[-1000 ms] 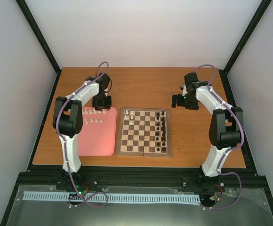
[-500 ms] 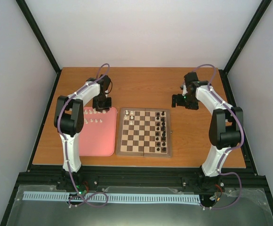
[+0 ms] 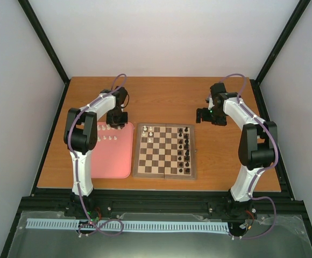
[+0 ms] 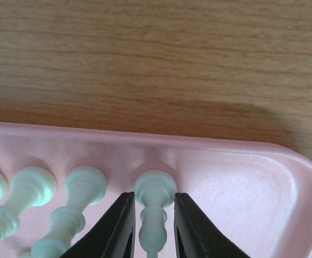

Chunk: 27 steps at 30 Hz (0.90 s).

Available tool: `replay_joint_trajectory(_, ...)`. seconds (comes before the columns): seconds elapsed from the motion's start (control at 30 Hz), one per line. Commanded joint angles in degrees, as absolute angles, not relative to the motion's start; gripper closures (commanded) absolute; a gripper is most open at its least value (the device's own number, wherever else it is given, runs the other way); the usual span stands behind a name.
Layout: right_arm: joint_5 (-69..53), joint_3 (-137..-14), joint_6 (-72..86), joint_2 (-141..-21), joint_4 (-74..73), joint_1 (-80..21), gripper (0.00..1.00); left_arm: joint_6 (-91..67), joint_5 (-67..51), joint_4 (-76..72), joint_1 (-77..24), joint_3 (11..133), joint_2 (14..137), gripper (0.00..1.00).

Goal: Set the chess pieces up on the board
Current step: Pick up the chess piece from the storage box.

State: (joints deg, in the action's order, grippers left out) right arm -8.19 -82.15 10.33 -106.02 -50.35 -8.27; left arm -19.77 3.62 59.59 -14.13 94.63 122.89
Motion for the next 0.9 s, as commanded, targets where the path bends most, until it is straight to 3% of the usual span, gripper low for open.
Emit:
replay_joint_trajectory(0.0, -8.24, -83.38, 10.05, -106.6, -50.63, -7.73, 0.0, -19.73, 4.55, 59.13, -13.75, 97.07, 123.66, 0.8)
replay_joint_trajectory(0.27, -8.46, -83.17, 10.02, -106.61, -50.71, -7.73, 0.0, -19.81, 4.84, 59.06, -13.71, 96.86, 124.0, 0.99)
replay_joint_trajectory(0.57, -8.76, -82.67, 10.19, -106.33, -50.46, -7.73, 0.0, -19.55, 3.61, 60.89, -13.71, 96.44, 120.29, 0.99)
replay_joint_trajectory(0.87, -8.96, -81.7, 10.41, -105.97, -50.14, -7.73, 0.0, -20.23, -1.28, 64.61, -16.78, 92.34, 108.47, 0.99)
